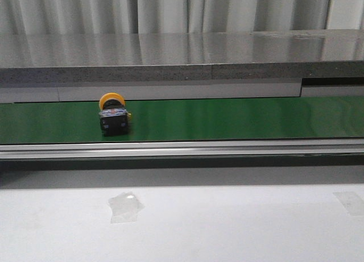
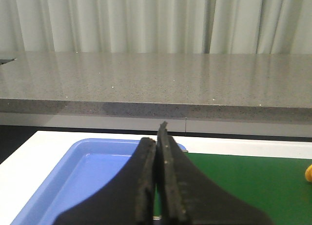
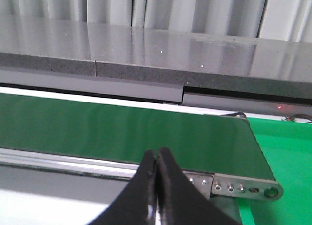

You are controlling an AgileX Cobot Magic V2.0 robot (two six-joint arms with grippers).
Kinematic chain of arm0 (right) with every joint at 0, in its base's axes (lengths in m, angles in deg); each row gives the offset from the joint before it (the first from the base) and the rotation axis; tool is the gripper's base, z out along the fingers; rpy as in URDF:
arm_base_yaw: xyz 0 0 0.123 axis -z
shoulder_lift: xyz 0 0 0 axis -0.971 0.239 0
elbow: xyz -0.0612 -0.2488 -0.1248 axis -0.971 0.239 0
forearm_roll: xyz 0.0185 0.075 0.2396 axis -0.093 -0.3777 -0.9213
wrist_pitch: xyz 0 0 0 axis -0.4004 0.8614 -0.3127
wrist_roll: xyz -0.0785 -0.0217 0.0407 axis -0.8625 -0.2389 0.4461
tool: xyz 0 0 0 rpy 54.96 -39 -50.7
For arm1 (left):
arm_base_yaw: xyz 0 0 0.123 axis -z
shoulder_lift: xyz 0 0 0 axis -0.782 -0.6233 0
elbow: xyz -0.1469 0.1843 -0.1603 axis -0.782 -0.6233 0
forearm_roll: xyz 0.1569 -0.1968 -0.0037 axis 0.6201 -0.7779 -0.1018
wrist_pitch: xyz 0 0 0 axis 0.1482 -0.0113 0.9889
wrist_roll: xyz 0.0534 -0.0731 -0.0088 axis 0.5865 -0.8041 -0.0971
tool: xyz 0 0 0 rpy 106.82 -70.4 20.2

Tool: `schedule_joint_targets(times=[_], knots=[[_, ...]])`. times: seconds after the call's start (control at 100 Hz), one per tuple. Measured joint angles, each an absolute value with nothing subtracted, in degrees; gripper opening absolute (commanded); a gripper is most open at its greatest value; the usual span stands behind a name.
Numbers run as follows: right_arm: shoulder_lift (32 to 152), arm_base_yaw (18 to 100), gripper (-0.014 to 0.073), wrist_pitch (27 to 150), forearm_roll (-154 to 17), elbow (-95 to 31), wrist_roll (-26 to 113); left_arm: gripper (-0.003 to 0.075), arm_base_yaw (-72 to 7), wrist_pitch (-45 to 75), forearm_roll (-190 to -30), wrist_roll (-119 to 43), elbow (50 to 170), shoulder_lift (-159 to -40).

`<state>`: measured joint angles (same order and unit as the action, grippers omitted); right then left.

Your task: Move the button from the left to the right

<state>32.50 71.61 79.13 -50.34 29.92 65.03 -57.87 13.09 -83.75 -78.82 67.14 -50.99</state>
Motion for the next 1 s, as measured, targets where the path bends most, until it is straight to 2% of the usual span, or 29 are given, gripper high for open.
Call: schedule_joint_targets(times=[0.26, 0.73, 1.0], knots=[[34.0, 71.6, -0.0065, 80.5, -51.8, 22.0, 65.0, -0.002, -57.9, 13.1, -83.8, -78.8, 67.1, -51.0], [59.5, 71.6, -0.0065, 109.5, -53.5, -5.7, 65.0, -0.002, -57.9, 13.1, -83.8, -78.8, 67.1, -51.0], [66.7, 71.6, -0.0065, 112.1, -59.6, -11.4, 65.0, -0.002, -57.9, 13.1, -83.8, -78.8, 67.1, -51.0]])
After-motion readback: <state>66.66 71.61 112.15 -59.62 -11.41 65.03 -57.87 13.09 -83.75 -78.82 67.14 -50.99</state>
